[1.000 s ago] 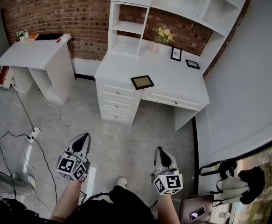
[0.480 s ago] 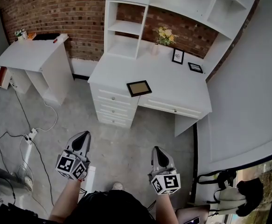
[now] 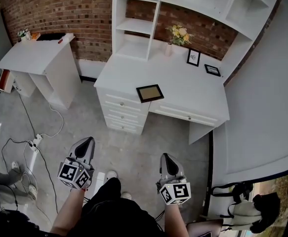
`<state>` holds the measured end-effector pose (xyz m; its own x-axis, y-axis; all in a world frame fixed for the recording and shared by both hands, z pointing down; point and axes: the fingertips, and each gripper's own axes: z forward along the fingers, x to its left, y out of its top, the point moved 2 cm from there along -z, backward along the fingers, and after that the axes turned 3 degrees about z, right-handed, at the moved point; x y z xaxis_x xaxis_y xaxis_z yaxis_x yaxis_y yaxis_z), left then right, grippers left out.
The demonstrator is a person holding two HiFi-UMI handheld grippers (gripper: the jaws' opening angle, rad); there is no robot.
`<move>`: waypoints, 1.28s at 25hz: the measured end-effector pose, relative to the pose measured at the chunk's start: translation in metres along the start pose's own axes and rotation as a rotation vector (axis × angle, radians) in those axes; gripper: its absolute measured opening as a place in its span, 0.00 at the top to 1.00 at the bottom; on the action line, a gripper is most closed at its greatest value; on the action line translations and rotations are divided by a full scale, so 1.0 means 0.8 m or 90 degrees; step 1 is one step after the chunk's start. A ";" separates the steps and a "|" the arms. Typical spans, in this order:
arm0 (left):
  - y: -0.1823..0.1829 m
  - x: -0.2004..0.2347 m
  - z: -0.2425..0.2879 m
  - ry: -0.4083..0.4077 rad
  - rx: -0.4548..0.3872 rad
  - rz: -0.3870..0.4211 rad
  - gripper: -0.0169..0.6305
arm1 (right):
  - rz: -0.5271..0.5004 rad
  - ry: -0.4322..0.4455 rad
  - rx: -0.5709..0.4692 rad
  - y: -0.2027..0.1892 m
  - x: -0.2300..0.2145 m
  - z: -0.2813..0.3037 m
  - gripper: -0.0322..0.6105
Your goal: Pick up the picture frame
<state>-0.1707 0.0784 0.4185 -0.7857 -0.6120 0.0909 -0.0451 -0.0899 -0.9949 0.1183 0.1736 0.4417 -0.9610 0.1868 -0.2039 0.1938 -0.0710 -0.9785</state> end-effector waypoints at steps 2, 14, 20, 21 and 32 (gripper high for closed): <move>-0.003 0.004 0.011 0.000 0.000 -0.005 0.97 | 0.002 0.000 0.002 -0.002 -0.003 0.007 0.95; 0.007 0.034 0.138 -0.059 -0.012 -0.007 0.97 | 0.021 -0.036 0.009 0.002 -0.046 0.096 0.95; 0.001 0.052 0.184 -0.082 0.009 -0.008 0.97 | 0.039 -0.050 0.034 -0.009 -0.057 0.136 0.95; 0.000 0.056 0.191 -0.083 0.014 -0.010 0.97 | 0.042 -0.053 0.039 -0.011 -0.059 0.142 0.95; -0.018 0.096 0.262 -0.117 0.047 -0.016 0.97 | 0.080 -0.082 0.074 -0.038 -0.081 0.207 0.95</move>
<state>-0.1011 -0.1318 0.4490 -0.6583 -0.7417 0.1281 -0.0115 -0.1602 -0.9870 0.1419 0.0012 0.4896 -0.9495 0.0424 -0.3108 0.2967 -0.2005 -0.9337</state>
